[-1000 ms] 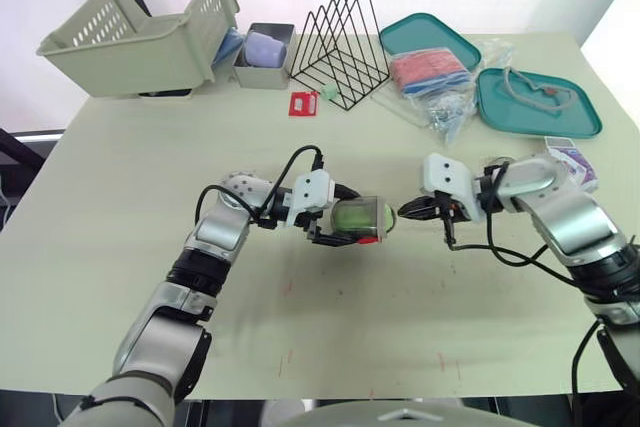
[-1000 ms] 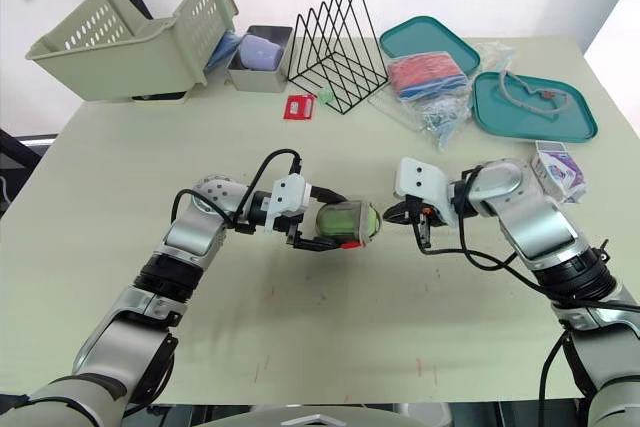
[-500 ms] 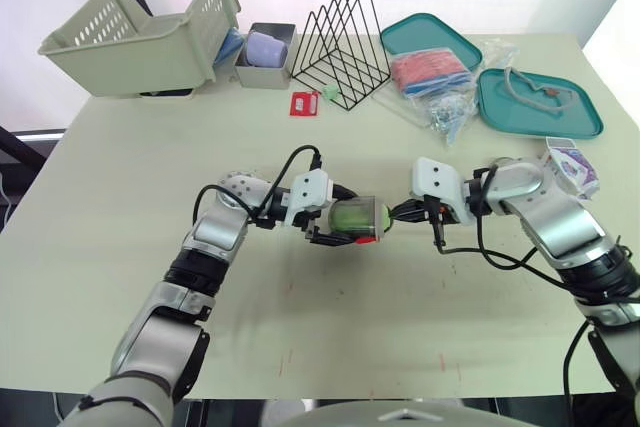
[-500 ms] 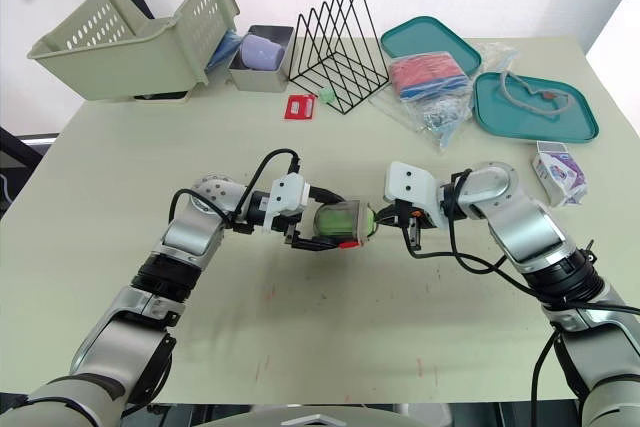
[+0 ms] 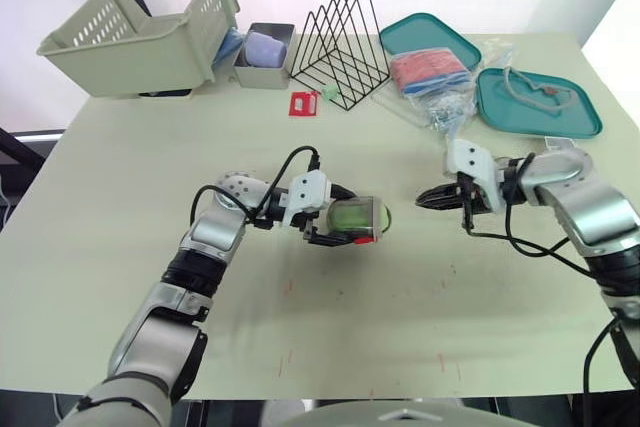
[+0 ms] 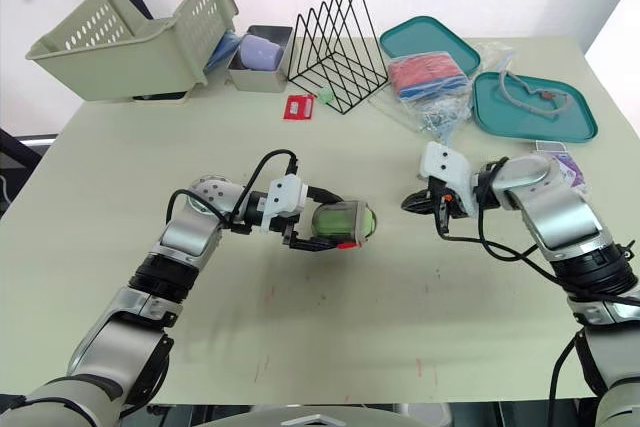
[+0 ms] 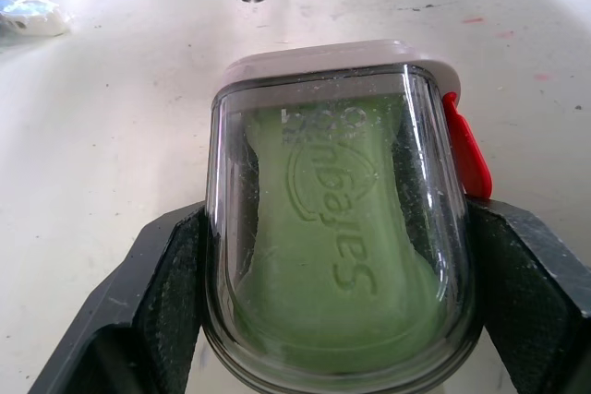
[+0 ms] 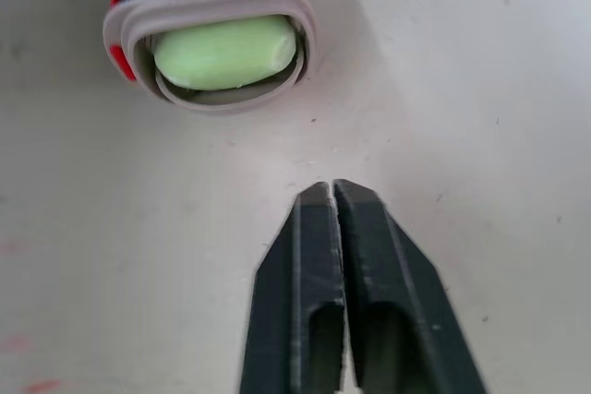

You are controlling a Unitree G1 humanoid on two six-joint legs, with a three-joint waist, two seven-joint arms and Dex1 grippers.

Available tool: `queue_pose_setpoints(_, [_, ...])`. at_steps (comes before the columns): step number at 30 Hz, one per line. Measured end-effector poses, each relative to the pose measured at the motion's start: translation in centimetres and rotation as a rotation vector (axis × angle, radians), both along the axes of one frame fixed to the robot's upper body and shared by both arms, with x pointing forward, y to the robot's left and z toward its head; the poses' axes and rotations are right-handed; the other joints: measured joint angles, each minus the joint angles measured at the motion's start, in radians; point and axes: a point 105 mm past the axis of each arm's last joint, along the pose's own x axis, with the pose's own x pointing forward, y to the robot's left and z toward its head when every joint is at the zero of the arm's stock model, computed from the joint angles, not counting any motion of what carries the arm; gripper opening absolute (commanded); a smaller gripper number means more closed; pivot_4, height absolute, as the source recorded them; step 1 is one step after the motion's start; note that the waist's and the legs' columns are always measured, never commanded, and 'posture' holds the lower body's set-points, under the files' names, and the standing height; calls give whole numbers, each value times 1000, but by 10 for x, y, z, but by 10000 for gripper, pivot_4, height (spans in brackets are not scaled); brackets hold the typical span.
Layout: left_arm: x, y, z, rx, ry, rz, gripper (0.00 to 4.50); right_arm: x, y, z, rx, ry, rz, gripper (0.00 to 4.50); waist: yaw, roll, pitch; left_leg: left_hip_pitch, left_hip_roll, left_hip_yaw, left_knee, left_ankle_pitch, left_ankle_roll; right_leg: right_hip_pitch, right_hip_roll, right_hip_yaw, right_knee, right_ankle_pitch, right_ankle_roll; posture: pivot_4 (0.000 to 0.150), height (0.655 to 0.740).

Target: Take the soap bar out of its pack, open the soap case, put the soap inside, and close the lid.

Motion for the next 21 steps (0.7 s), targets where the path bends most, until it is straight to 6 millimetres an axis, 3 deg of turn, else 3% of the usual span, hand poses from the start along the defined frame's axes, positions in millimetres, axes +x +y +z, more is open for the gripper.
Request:
queue_pose_setpoints(4, [0, 0, -1, -21, -9, 19, 34750, -7, -13, -11, 95, 241, -142, 32730, 4, 0, 0, 0, 0, 0, 0, 0, 0, 0, 0, 0, 0, 0, 0, 1500, 7400])
queue_pose_setpoints(7, [-5, -2, -2, -36, -17, 20, 34750, -22, -20, -30, 150, 478, -228, 44554, 4, 0, 0, 0, 0, 0, 0, 0, 0, 0, 0, 0, 0, 0, 0, 1500, 7400])
queue_pose_setpoints(13, [-13, -12, 7, -90, -68, 8, 34750, -30, -15, -24, 355, 735, -333, 44554, 0, 0, 0, 0, 0, 0, 0, 0, 0, 0, 0, 0, 0, 0, 0, 1500, 7400])
queue_pose_setpoints(21, [-18, -14, 10, -105, -99, 9, 34750, -34, -4, -17, 467, 840, -347, 44554, 3, 0, 0, 0, 0, 0, 0, 0, 0, 0, 0, 0, 0, 0, 0, 1500, 7400])
